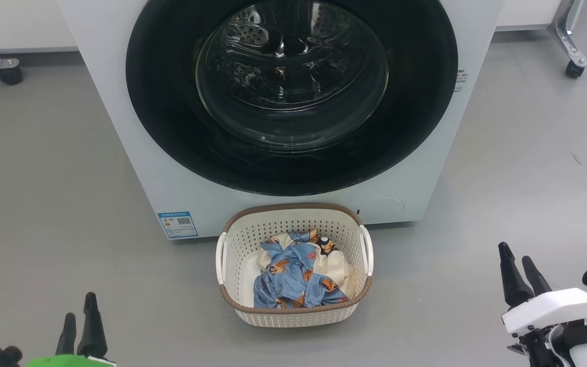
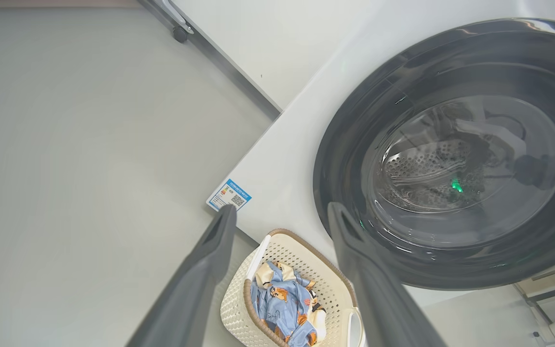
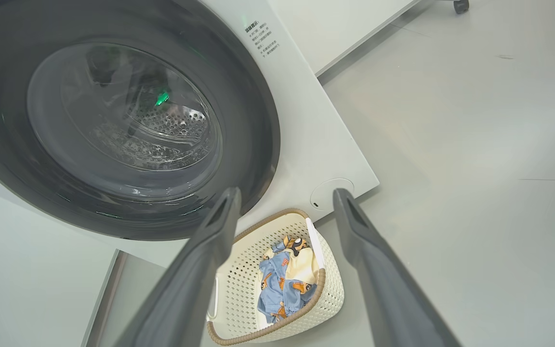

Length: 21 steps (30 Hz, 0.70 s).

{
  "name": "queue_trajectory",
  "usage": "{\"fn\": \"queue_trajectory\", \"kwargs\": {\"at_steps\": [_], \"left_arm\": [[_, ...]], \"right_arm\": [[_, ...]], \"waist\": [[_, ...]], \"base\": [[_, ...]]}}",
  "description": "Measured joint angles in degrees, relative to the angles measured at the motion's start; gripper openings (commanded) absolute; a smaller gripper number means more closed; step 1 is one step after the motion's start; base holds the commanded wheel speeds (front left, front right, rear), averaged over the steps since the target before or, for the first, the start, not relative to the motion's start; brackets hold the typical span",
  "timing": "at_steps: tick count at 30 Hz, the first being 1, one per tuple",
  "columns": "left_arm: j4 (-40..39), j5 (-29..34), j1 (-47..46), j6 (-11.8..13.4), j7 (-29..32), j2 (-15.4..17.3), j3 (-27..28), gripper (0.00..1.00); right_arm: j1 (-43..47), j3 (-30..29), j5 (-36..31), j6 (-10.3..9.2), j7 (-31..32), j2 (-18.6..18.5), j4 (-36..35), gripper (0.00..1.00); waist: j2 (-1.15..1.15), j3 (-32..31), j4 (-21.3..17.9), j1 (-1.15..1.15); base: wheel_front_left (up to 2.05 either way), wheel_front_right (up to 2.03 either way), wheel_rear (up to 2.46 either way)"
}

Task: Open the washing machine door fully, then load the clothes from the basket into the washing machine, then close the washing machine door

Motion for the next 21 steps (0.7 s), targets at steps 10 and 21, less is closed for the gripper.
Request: {"fn": "queue_trajectory", "kwargs": {"at_steps": [10,21], "left_arm": [[-1.15,8.45,0.02,1.38,-1.52,-0.47,-0.36,1.00],[-2.00,18.24,0.07,2.53,-3.43,-0.75,-0.43,1.00]], "right_arm": [[-0.04,1.48,-7.61,-1.08,-1.85,0.14,0.08,1.00],[-0.25,2.44,-16.81,-1.68,-3.65,0.12,0.05,1.00]], "waist": [[0.00,-0.05,0.15,0.00],[0.00,-0.05,0.29,0.00]], "base": [[0.00,0.00,0.00],[0.00,0.00,0.00]]}}
